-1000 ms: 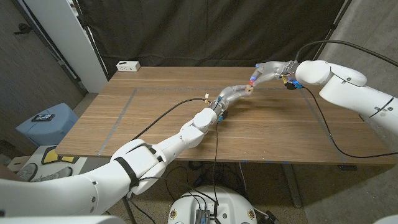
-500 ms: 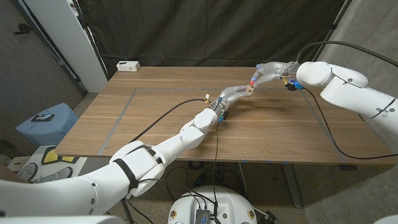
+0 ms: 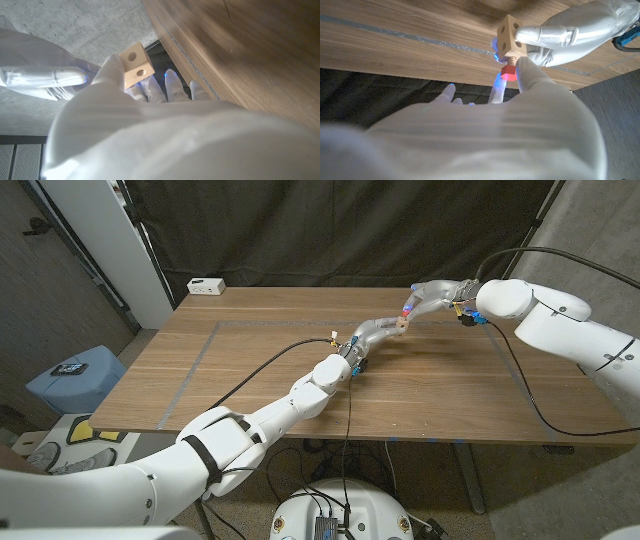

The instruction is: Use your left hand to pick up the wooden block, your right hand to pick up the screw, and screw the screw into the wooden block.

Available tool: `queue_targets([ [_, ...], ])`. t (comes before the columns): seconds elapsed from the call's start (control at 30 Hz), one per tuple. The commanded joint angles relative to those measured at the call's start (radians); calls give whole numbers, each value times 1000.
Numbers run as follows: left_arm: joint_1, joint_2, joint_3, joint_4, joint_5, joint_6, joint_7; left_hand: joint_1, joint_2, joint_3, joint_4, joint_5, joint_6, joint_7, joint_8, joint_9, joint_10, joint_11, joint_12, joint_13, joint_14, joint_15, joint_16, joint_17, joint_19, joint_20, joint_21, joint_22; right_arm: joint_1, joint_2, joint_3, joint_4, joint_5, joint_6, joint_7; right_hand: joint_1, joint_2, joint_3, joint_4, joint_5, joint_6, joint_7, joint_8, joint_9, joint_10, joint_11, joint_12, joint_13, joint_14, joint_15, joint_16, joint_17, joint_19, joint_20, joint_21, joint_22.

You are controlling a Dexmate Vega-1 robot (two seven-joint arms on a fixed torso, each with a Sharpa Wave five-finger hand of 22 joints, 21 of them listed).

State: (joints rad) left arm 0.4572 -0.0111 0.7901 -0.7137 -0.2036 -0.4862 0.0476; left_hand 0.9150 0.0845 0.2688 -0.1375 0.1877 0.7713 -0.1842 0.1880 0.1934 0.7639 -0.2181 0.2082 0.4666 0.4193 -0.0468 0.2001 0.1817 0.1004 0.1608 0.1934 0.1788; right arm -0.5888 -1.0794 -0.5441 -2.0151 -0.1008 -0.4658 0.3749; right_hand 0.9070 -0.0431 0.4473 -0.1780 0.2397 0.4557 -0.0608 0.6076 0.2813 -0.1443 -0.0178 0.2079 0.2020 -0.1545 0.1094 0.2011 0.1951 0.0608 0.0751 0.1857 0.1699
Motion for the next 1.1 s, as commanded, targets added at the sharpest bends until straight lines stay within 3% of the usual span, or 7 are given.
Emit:
queue_targets([
  [0.03,5,5,2,-15,3,6,1,-13,1,3,5,3,-2,-2,7,5,-4,2,3,1,2,-38,0,2,3,2,9,3,-5,1,1,-3,3,-1,-7,15,1,6,1,-4,9,0,11,5,6,-1,8,5,3,-4,8,3,6,-3,10,1],
  [0.7,-4,-4,2,7,-2,4,-7,-26,0,4,6,2,-5,-3,7,5,-5,3,6,2,4,-38,0,1,4,3,10,3,2,7,-4,6,-1,-3,-10,34,-3,6,2,-9,12,9,29,19,21,-4,9,4,12,-6,9,3,13,-5,11,1],
  [1.1,-19,-18,2,46,-8,-10,-21,-30,-2,5,4,1,-3,-1,9,4,-8,3,4,0,6,-41,0,1,3,3,9,3,9,11,-7,20,-1,9,-7,37,-5,2,9,-13,-46,6,19,29,10,2,1,5,10,-4,7,5,10,-3,8,1],
])
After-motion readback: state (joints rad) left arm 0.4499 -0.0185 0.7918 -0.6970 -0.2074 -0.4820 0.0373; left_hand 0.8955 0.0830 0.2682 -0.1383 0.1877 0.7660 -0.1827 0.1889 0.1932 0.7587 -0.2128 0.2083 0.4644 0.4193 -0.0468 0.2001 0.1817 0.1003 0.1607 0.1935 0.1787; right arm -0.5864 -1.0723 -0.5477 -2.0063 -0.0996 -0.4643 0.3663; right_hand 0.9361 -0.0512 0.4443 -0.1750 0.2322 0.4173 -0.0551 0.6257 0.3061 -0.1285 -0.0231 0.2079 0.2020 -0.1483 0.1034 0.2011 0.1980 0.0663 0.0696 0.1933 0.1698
